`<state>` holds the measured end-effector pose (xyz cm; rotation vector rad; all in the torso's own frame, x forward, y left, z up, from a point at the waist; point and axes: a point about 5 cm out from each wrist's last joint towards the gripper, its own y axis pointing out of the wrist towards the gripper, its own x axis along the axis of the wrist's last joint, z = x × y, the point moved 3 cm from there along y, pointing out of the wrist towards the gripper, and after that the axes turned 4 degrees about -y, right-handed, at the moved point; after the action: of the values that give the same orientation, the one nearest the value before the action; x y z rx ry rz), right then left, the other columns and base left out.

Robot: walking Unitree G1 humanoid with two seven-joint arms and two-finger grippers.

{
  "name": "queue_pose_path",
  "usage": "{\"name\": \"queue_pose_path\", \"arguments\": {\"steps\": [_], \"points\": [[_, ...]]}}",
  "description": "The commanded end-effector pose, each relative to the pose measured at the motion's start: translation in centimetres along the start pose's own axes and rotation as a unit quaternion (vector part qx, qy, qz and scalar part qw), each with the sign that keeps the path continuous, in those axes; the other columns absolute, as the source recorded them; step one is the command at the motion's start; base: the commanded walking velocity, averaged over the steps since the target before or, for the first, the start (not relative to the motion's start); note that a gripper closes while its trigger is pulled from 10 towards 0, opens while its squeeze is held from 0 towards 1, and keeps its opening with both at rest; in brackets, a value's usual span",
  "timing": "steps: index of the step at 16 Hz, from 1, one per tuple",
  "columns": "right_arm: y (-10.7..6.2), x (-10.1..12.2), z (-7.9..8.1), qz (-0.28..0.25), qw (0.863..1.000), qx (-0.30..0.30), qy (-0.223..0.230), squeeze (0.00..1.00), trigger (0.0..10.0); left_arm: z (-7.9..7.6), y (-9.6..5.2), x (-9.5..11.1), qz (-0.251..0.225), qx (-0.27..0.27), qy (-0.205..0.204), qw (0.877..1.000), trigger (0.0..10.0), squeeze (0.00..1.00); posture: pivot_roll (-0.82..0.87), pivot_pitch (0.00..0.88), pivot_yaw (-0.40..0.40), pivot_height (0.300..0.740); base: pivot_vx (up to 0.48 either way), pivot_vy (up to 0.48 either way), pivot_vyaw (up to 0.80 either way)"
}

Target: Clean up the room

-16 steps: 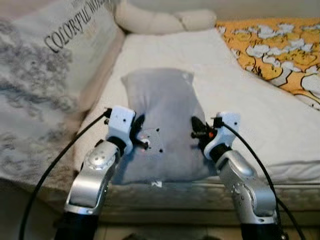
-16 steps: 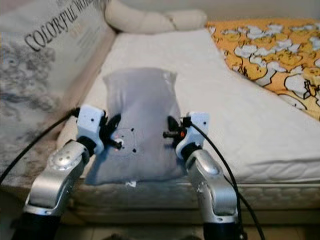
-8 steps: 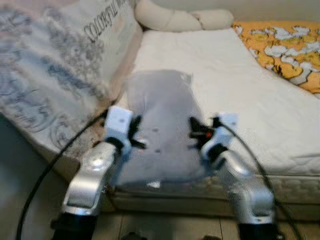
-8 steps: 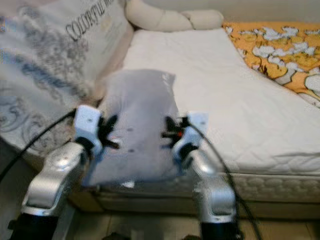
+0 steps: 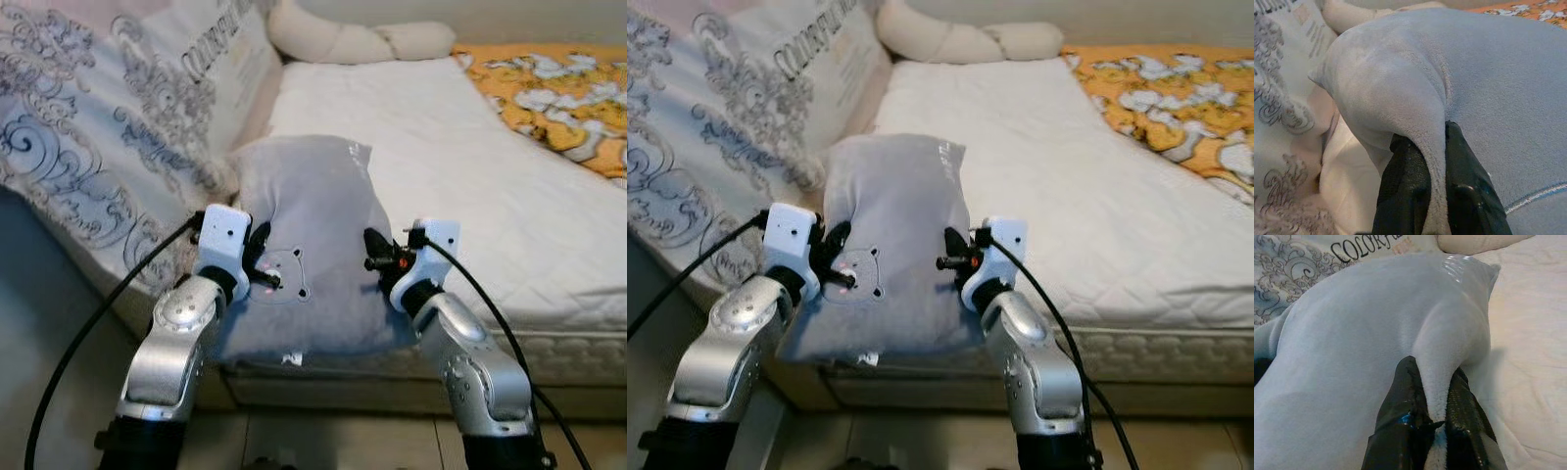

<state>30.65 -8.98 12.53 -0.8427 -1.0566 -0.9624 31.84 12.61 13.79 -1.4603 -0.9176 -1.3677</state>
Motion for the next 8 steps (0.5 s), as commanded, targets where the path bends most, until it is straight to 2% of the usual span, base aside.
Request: {"name": "queue_pose_path", "arguments": {"steps": [1,8], "points": [[0.14,0.79,0.02,-0.012,1.000,0.002,0.001,0.00,10.0,0.42,-0.03,0.95,-0.017,0.005,0.003,1.000,10.0,0.00,-0.08,0.000,0.067,0.740,0.307,0.000,0.00],[0.24,0.67,0.11,-0.007,1.000,0.007,0.001,0.00,10.0,0.59,0.03,0.92,-0.014,0.005,0.004,1.000,10.0,0.00,-0.07,0.000,0.063,0.740,0.315,0.000,0.00]]}}
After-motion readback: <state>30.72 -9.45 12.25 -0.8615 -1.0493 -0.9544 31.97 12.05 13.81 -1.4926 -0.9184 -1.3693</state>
